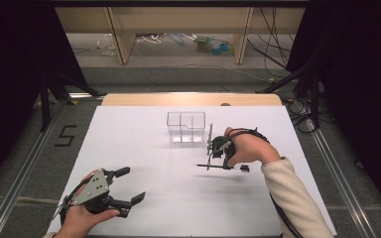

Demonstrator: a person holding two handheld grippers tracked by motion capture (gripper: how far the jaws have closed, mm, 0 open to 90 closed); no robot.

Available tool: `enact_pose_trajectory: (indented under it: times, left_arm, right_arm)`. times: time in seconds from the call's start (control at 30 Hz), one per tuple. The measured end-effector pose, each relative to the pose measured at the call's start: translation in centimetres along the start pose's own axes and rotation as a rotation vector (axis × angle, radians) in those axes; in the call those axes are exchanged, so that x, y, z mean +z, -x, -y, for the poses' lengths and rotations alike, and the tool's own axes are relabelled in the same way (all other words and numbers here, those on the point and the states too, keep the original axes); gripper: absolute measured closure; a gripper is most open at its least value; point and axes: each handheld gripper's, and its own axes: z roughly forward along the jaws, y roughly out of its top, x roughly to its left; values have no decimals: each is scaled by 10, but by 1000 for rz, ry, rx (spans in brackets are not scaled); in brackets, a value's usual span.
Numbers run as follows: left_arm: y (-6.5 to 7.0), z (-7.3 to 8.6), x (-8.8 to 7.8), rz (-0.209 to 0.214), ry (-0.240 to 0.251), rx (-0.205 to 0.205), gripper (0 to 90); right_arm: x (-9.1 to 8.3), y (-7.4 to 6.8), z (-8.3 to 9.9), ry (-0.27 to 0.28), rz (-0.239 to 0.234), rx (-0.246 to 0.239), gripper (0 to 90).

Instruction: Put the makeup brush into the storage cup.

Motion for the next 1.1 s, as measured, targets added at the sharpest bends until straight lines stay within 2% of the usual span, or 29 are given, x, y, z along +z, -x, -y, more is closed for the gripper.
enact_pose_trajectory:
  times: [0.03, 0.1, 0.17, 0.27, 0.3, 0.37, 0.4, 0.57, 0.67, 0.7, 0.77, 0.8, 0.87, 0.9, 0.93, 0.97, 1.07, 1.1]
  left_arm:
    - [0, 0, 0, 1, -1, -1, 85]
    - [1, 0, 0, -3, -2, -1, 85]
    - [2, 0, 2, 4, 2, -2, 85]
    - [3, -1, 4, 8, -21, 15, 88]
    - [4, -1, 5, 8, -30, 14, 89]
    - [4, -1, 9, 19, -34, 14, 91]
    - [4, -2, 10, 21, -36, 17, 91]
    - [4, -3, 17, 33, -44, 17, 95]
    - [4, -4, 22, 43, -48, 22, 98]
    - [4, -5, 24, 48, -57, 35, 99]
    - [6, -5, 29, 64, -52, 34, 108]
    - [6, -5, 31, 71, -50, 45, 117]
    - [6, -6, 36, 79, -55, 61, 127]
    - [8, -6, 38, 84, -53, 51, 129]
    - [7, -7, 40, 93, -58, 69, 131]
    - [9, -6, 42, 93, -61, 55, 131]
    - [10, -7, 48, 108, -69, 63, 133]
    - [10, -7, 50, 117, -68, 79, 133]
  right_arm:
    - [-2, -3, 0, -14, -2, 19, 861]
    - [-3, -4, -1, -12, -4, 26, 861]
    - [-3, -5, -1, 3, 0, 4, 861]
    - [-4, -5, -2, 25, 4, -29, 861]
    - [-6, -10, -3, 3, -5, 9, 861]
    - [-6, -10, -3, 11, -6, 4, 861]
    - [-6, -11, -4, 17, 1, -16, 861]
    - [-7, -17, -7, 9, -8, -2, 861]
    - [-7, -19, -10, 10, -13, -10, 861]
    - [-7, -20, -10, 13, -13, -10, 861]
    - [-7, -21, -11, 23, -9, -38, 861]
    - [-8, -23, -13, 19, -14, -27, 861]
    - [-8, -25, -14, 21, -17, -32, 861]
    - [-8, -26, -15, 24, -13, -38, 861]
    - [-9, -27, -16, 21, -18, -38, 861]
    - [-9, -28, -16, 22, -14, -41, 861]
    - [-9, -31, -18, 30, -15, -55, 861]
    - [-9, -32, -19, 23, -18, -46, 862]
